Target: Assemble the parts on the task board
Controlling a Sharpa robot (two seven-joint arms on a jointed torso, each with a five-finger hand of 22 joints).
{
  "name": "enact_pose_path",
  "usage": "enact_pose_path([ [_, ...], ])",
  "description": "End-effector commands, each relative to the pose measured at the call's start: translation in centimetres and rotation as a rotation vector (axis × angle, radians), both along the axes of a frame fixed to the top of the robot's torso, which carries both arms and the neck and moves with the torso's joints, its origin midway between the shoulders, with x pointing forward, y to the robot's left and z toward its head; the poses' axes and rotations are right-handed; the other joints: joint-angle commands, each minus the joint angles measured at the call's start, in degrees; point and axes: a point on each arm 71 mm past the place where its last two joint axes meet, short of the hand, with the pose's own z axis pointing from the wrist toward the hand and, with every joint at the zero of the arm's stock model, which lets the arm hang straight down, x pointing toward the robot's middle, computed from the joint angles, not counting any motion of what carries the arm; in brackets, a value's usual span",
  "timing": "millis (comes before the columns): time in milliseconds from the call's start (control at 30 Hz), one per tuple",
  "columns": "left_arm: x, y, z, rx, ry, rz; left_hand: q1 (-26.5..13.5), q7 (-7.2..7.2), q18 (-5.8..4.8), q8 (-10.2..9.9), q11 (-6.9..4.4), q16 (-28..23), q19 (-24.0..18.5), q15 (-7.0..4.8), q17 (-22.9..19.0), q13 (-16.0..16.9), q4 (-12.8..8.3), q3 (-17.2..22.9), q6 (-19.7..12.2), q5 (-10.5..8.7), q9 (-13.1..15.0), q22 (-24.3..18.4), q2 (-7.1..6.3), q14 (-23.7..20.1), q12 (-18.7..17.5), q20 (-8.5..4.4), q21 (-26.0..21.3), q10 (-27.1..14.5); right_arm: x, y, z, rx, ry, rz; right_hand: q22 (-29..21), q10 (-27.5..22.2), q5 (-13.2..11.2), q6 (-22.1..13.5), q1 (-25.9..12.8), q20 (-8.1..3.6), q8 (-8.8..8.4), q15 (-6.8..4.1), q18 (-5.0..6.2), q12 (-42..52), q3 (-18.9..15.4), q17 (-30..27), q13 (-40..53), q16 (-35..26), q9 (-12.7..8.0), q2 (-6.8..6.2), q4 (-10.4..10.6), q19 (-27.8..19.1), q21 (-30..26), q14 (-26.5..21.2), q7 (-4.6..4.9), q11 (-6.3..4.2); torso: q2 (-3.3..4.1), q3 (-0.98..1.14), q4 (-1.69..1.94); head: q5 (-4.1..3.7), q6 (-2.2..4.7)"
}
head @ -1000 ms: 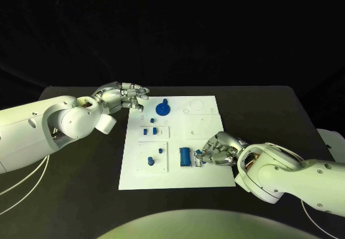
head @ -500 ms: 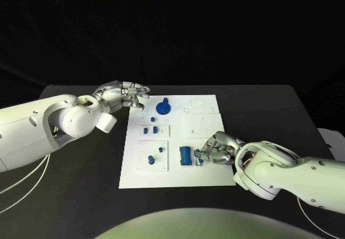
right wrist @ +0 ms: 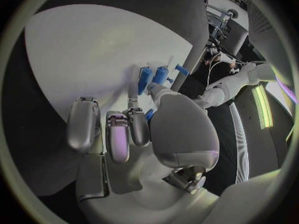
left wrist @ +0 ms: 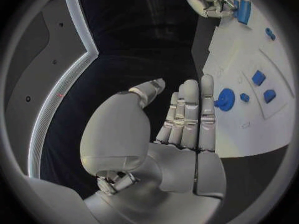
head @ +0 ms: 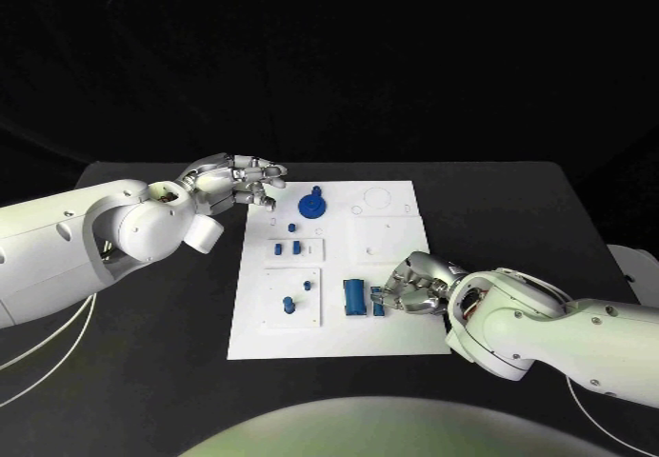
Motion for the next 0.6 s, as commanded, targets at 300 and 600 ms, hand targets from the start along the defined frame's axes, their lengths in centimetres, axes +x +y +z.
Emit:
enact_pose_path([
  [300, -0.07, -0.23, 0.07, -0.013, 0.001, -0.016, -0.6, -0.02, 0.57, 0.3, -0.19, -0.1, 0.3, 0.11, -0.1, -0.1, 0.4, 0.0, -0.5, 0.23, 0.1, -0.2, -0.05, -0.1, 0.2, 0.01, -0.3, -0.5, -0.10, 0.25, -0.02, -0.024, -0.009, 0.031, 9.8, 1.1, -5.3, 0.4, -3.5, -0.23, 0.16, 0.11, -0.92, 0.2, -1.8, 14.7, 6.1, 0.3, 0.2, -1.30, 0.2, 1.6, -0.3, 5.8, 0.06, 0.26, 0.00, -0.04, 0.02, -0.09, 0.01],
  [600, -0.09, -0.14, 0.06, -0.012, 0.002, -0.014, -0.7, -0.02, 0.57, 0.4, -0.19, -0.1, 0.3, 0.11, -0.1, -0.1, 0.5, 0.0, -0.6, 0.23, 0.1, -0.2, -0.05, -0.1, 0.3, 0.01, -0.4, -0.5, -0.21, 0.07, 0.07, -0.023, -0.013, 0.031, 9.8, 1.1, -6.2, 0.5, -4.3, -0.24, 0.24, 0.09, -0.94, 0.3, -3.3, 14.7, 6.2, 0.3, 0.3, -1.07, 0.1, 1.7, -0.2, 5.8, -0.02, 0.21, -0.01, -0.03, 0.03, -0.02, -0.03],
])
